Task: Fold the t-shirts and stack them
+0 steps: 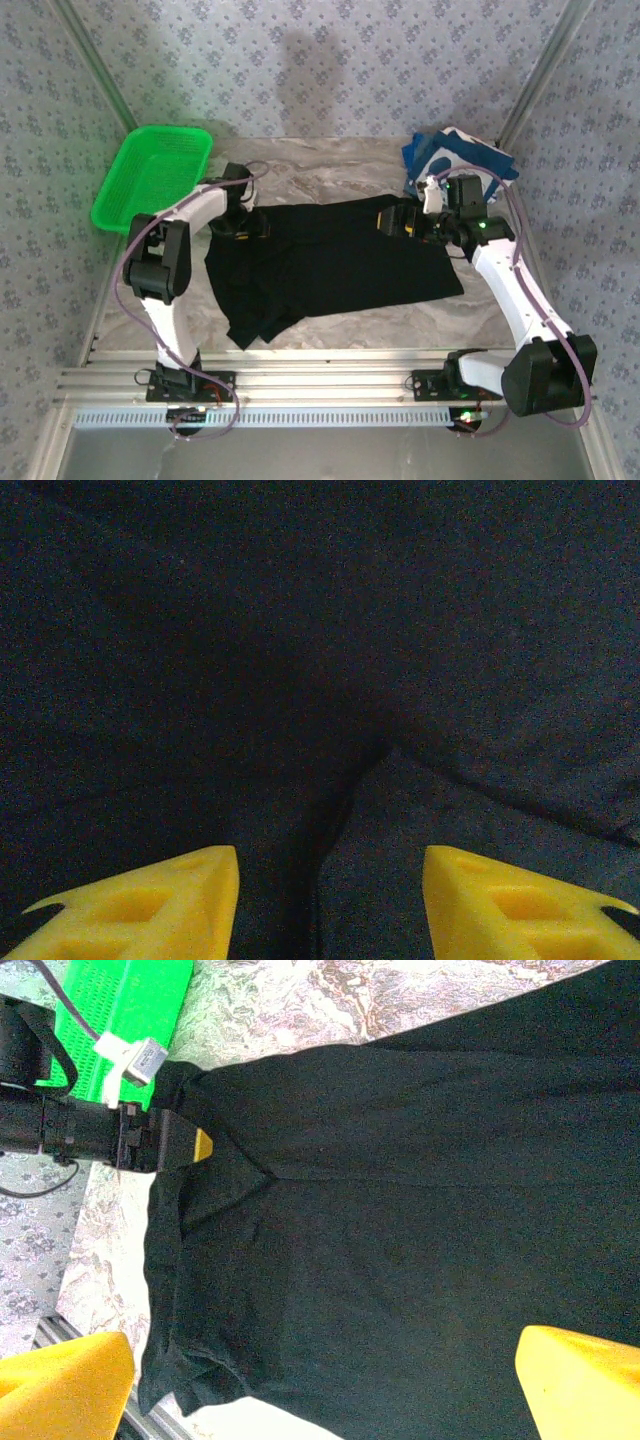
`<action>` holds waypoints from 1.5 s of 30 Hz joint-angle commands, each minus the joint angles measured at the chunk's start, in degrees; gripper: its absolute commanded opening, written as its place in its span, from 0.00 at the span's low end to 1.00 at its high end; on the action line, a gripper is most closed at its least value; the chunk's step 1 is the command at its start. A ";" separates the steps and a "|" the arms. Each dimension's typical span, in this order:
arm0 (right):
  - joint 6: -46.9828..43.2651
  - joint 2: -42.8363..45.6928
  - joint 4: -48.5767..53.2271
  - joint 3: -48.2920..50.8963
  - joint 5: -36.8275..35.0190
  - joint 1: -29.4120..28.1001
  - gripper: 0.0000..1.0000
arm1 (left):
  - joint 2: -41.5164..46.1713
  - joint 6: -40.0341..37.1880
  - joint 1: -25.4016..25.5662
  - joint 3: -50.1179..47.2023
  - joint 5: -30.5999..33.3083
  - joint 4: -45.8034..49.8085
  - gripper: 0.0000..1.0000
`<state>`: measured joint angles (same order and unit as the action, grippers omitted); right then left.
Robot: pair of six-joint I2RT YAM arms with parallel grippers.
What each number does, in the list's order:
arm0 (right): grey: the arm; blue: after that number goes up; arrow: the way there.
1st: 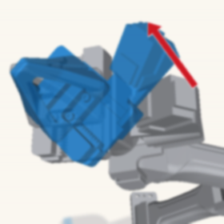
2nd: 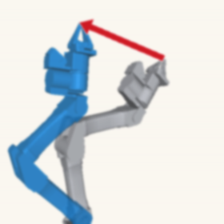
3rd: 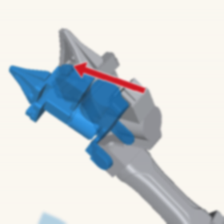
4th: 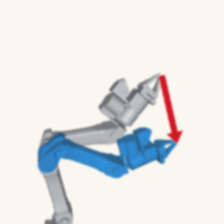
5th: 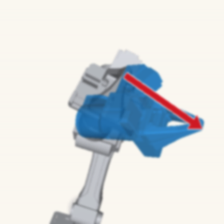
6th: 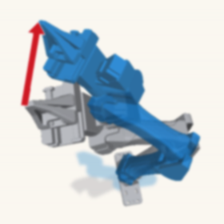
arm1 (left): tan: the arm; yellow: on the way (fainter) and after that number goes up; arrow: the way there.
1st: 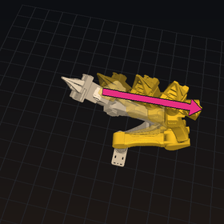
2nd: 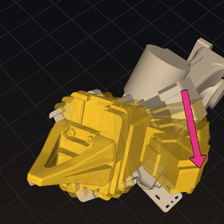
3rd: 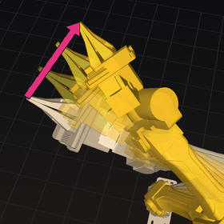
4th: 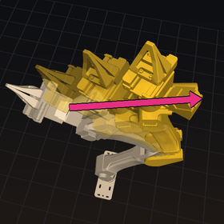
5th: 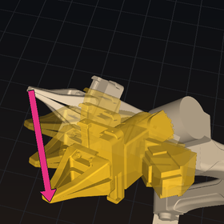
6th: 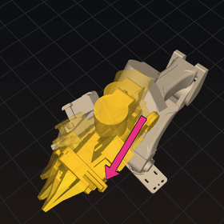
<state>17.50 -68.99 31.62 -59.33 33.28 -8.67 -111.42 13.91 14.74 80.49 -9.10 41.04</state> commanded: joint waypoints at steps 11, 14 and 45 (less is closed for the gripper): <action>0.59 -0.01 0.90 0.95 -4.44 -0.16 1.00 | -0.97 -2.84 2.17 2.53 -3.90 1.98 0.45; 0.56 0.00 1.12 0.78 -4.57 0.04 1.00 | -1.34 -2.56 2.40 2.20 -3.96 1.96 0.41; 1.48 -1.06 0.29 0.87 -5.86 0.65 1.00 | 19.03 -5.76 16.01 -20.84 2.93 -9.82 0.07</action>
<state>18.28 -69.67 31.64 -58.85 28.08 -8.43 -94.89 7.01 29.89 61.12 -9.43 33.61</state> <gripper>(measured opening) 0.998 0.070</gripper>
